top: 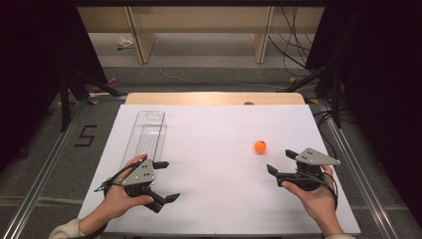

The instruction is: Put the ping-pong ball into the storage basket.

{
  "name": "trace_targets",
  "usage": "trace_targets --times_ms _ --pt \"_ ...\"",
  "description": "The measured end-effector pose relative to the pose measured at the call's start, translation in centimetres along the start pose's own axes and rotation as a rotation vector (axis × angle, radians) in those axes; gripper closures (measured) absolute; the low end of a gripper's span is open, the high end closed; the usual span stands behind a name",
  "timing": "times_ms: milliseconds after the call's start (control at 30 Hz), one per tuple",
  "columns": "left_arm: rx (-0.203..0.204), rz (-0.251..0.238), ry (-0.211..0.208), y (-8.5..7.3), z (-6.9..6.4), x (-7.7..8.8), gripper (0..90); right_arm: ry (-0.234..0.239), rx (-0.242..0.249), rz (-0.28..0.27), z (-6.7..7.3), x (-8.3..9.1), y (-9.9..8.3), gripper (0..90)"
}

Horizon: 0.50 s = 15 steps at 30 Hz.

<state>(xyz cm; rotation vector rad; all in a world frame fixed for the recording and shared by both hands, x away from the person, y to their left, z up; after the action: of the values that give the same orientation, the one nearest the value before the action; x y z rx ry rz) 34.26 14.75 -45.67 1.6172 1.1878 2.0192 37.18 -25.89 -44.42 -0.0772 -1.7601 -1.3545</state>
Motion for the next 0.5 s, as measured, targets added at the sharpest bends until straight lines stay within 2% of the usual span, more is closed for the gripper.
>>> trace_targets --times_ms 500 --pt "-0.008 0.001 -0.001 0.1 0.0 0.0 0.0 -0.05 -0.011 0.018 -1.6 -2.0 0.8 16.3"
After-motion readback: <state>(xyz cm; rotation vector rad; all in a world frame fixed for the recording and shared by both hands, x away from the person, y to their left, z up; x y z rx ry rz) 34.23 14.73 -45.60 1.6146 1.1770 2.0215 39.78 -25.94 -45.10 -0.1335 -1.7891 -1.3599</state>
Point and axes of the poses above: each handheld gripper's, and its own axes: x roughly backward along the jaws, y roughly out of its top, z roughly to its left, the point moved 4 cm from there along -x, roughly forward along the jaws, and after that the axes turned 14 degrees about z, right-handed, at the moved point
